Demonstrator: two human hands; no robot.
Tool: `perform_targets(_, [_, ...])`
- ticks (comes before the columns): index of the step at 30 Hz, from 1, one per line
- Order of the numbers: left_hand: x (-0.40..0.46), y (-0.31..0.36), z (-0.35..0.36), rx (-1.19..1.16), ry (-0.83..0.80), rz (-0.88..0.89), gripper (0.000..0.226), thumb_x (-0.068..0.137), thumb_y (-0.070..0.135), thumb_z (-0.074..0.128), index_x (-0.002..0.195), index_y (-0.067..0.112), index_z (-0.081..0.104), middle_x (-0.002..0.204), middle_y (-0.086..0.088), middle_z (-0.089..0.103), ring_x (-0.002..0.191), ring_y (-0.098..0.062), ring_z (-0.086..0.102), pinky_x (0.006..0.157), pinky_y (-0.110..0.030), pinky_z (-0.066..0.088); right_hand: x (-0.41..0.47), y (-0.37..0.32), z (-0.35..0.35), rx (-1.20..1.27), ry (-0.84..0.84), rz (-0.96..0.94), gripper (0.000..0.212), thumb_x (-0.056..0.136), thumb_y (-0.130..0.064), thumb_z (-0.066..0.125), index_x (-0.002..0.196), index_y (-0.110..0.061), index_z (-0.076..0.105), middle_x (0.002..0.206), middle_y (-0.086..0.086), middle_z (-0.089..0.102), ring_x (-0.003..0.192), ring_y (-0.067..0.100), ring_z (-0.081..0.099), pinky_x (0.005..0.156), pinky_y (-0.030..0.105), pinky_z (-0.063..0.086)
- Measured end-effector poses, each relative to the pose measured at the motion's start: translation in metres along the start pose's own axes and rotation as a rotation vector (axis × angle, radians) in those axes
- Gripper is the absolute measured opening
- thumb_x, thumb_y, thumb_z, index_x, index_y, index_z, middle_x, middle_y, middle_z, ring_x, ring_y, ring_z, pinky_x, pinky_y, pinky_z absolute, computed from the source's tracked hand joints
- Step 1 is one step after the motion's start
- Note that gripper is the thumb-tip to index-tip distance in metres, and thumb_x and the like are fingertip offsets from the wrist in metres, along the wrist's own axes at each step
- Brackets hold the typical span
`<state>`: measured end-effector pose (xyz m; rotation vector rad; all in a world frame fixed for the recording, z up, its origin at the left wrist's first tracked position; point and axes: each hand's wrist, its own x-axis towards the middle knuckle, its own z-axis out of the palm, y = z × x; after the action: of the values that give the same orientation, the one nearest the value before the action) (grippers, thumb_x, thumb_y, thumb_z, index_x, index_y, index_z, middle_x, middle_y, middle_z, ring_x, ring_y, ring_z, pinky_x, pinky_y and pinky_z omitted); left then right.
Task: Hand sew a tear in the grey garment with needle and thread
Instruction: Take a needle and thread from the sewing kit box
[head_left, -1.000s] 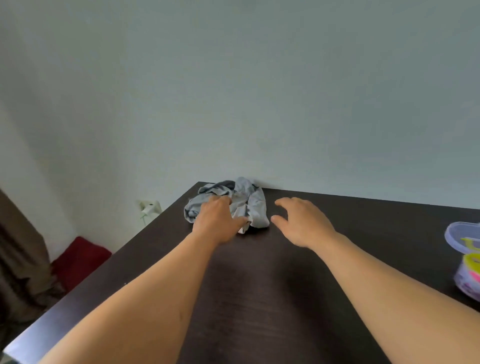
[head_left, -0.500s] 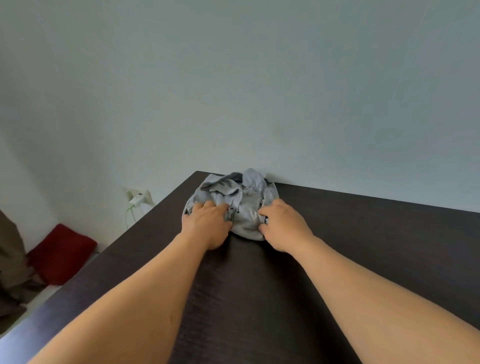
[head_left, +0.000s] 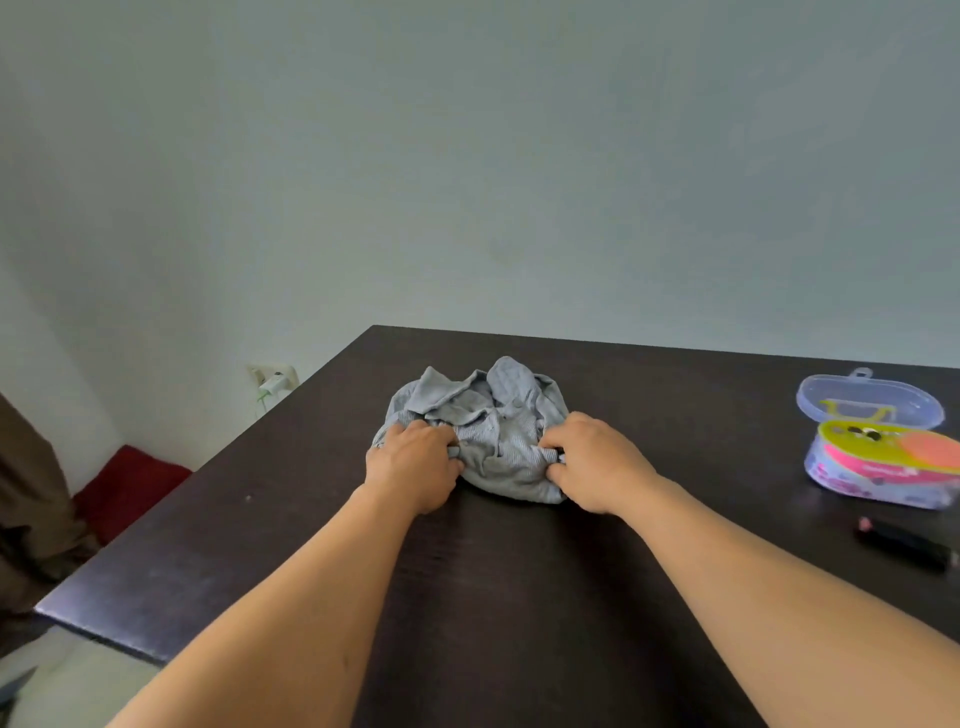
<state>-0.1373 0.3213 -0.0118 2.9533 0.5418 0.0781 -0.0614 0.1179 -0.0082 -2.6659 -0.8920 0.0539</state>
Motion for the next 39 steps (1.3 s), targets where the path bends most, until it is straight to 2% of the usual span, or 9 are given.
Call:
perform_targets(3, [-0.037,0.017,0.003,0.016,-0.005,0.053,0.023,0.095,0.045,0.048,0.109,0.03,0.059,0.123,0.005,0.055,0.12,-0.023,0.046,0.082,-0.04,0.044,-0.049,0.007,-0.008,-0.022,-0.016,0.025,0.029,0.093,-0.026,0.059,0.122,-0.029,0.063,0.12,-0.006,0.049,0.11,0.018,0.053,0.089,0.037,0.049])
perform_targets(14, [-0.112,0.05,0.011,0.014,-0.032,0.13,0.019,0.09,0.046,0.048,0.099,0.033,0.059,0.113,0.006,0.061,0.112,-0.022,0.052,0.09,-0.045,0.05,-0.15,0.021,-0.017,-0.065,-0.018,0.06,0.03,0.093,-0.029,0.058,0.122,-0.032,0.061,0.113,-0.008,0.046,0.11,0.02,0.054,0.09,0.042,0.049])
perform_targets(19, [-0.128,0.062,0.003,0.06,-0.04,0.091,0.021,0.093,0.045,0.048,0.106,0.035,0.062,0.114,0.01,0.055,0.114,-0.021,0.049,0.082,-0.041,0.036,-0.164,0.021,-0.017,-0.081,-0.037,0.063,0.028,0.093,-0.031,0.057,0.121,-0.031,0.061,0.113,-0.008,0.047,0.111,0.02,0.054,0.09,0.044,0.049])
perform_targets(22, [-0.132,0.072,-0.007,0.062,0.0,0.065,0.02,0.087,0.041,0.047,0.096,0.032,0.063,0.108,0.008,0.06,0.106,-0.021,0.051,0.083,-0.041,0.03,-0.165,0.02,-0.018,-0.071,-0.069,0.059,0.034,0.095,-0.033,0.056,0.128,-0.03,0.058,0.123,-0.003,0.051,0.116,0.023,0.053,0.093,0.046,0.049])
perform_targets(27, [-0.128,0.108,-0.02,-0.012,0.188,0.07,0.031,0.082,0.036,0.048,0.107,0.026,0.064,0.114,0.003,0.056,0.109,-0.023,0.051,0.091,-0.043,0.032,-0.172,0.022,-0.034,0.032,-0.049,0.028,0.043,0.092,-0.043,0.059,0.132,-0.029,0.055,0.124,0.0,0.054,0.117,0.024,0.053,0.096,0.046,0.048])
perform_targets(29, [-0.118,0.129,-0.022,-0.077,0.23,0.135,0.033,0.08,0.028,0.049,0.11,0.025,0.063,0.112,0.002,0.057,0.106,-0.023,0.053,0.092,-0.04,0.038,-0.174,0.033,-0.045,0.051,0.019,0.051,0.047,0.093,-0.049,0.054,0.135,-0.029,0.055,0.127,0.001,0.055,0.118,0.024,0.053,0.097,0.047,0.047])
perform_targets(33, [-0.099,0.18,-0.017,-0.266,0.169,0.309,0.029,0.087,0.027,0.053,0.113,0.023,0.064,0.114,0.001,0.061,0.101,-0.023,0.06,0.087,-0.043,0.052,-0.173,0.073,-0.067,-0.009,0.19,0.14,0.031,0.096,-0.042,0.052,0.117,-0.026,0.068,0.117,0.001,0.064,0.109,0.025,0.06,0.088,0.045,0.052])
perform_targets(37, [-0.083,0.238,0.004,-0.347,0.074,0.442,0.033,0.092,0.032,0.059,0.122,0.021,0.065,0.121,-0.001,0.063,0.11,-0.022,0.061,0.094,-0.038,0.05,-0.179,0.128,-0.081,-0.084,0.299,0.307,0.021,0.095,-0.032,0.054,0.107,-0.024,0.07,0.108,0.0,0.067,0.097,0.024,0.059,0.079,0.036,0.046])
perform_targets(39, [-0.079,0.264,0.014,-0.336,0.021,0.498,0.037,0.093,0.034,0.06,0.127,0.021,0.063,0.125,-0.003,0.062,0.113,-0.023,0.06,0.097,-0.039,0.049,-0.184,0.152,-0.086,-0.158,0.283,0.404,0.019,0.095,-0.031,0.055,0.109,-0.026,0.068,0.109,0.003,0.064,0.101,0.028,0.055,0.079,0.038,0.039])
